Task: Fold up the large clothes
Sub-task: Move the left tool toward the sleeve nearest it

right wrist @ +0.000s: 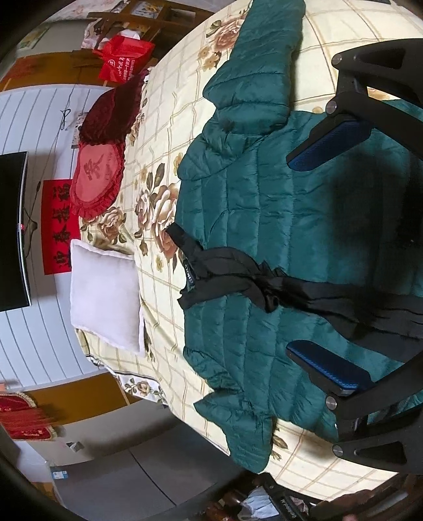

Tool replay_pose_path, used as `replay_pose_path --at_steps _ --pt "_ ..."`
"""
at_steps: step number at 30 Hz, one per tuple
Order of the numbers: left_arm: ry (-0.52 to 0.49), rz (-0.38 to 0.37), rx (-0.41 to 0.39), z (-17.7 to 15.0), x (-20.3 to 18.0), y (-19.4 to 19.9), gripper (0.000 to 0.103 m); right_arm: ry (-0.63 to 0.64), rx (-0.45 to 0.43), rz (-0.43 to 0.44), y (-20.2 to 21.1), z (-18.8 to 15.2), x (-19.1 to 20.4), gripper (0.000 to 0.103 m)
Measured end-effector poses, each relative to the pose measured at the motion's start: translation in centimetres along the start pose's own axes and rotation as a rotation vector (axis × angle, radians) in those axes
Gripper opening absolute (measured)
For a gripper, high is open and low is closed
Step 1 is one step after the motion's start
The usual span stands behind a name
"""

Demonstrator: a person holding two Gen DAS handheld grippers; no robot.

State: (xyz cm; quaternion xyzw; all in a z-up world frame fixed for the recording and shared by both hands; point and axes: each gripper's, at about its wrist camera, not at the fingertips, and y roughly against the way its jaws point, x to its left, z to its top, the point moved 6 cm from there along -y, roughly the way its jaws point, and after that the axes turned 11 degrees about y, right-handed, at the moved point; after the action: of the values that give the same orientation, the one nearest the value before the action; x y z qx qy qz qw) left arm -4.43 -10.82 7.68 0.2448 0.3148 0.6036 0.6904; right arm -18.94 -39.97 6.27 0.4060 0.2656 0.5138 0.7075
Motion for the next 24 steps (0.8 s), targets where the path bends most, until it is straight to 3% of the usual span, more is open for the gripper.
replay_pose_path --at_steps 4,19,24 --pt "0.021 0.044 0.001 1.0 2.1 -2.1 0.102 0.004 0.011 -0.001 -1.0 0.4 0.0 0.103" --pt "0.067 0.058 0.024 2.7 5.1 -6.2 0.102 -0.007 0.048 0.025 -5.3 0.3 1.4 0.103" --pt "0.122 0.092 0.023 4.0 7.4 -8.0 0.102 0.018 0.061 0.037 -5.9 0.0 2.2 0.103"
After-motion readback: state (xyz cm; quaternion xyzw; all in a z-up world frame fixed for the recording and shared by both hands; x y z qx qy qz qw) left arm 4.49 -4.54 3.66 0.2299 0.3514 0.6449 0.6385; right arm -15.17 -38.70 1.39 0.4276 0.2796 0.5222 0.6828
